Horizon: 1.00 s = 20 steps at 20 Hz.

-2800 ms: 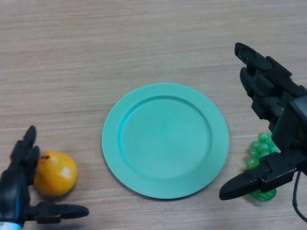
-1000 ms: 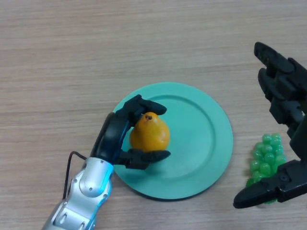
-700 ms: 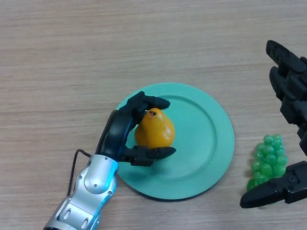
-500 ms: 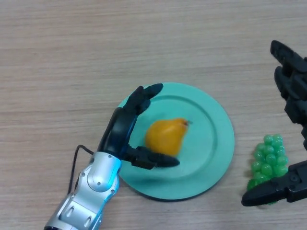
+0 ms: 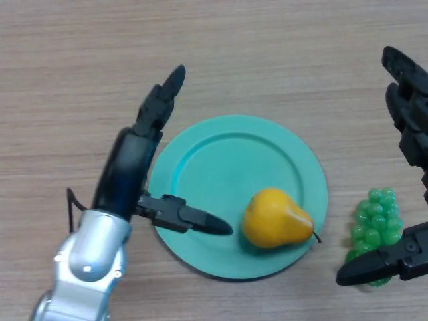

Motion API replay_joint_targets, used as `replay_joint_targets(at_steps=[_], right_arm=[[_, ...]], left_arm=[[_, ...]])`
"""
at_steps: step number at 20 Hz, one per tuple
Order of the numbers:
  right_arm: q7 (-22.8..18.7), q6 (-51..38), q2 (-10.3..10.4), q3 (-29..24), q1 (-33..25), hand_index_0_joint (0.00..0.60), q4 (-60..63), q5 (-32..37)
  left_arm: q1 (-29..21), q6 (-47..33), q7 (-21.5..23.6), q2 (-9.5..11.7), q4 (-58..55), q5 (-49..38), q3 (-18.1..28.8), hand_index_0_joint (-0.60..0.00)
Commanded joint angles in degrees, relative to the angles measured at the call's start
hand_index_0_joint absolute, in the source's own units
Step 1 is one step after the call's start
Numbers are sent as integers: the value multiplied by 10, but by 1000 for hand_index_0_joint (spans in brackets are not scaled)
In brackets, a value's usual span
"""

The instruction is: Pick up the yellow pear and place it on the plate

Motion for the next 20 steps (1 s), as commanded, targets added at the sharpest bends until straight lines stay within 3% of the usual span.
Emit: replay_joint_targets(at_steps=[1,5,7,9,11,17,20], right_arm=[[4,-80,1,-24,-14,0,-31,3],[22,-75,6,-30,-11,0,-27,-2],[21,-75,9,-37,-11,0,-26,6],[17,-73,6,-30,-18,0,-22,3],[16,-80,4,-26,-23,0,-17,0],[17,-99,5,-6,-34,0,9,-7],[13,-96,5,-4,-36,0,10,3]], left_arm=[[-1,-17,-27,14,-100,-77,86,0],[44,30,-59,47,-192,-234,202,0],[58,-39,-82,57,-171,-227,226,0],[68,-63,-119,67,-142,-174,223,0],[67,-54,-130,64,-146,-159,228,0],[53,-56,-75,60,-149,-175,234,0],[56,-40,-72,63,-159,-171,233,0]])
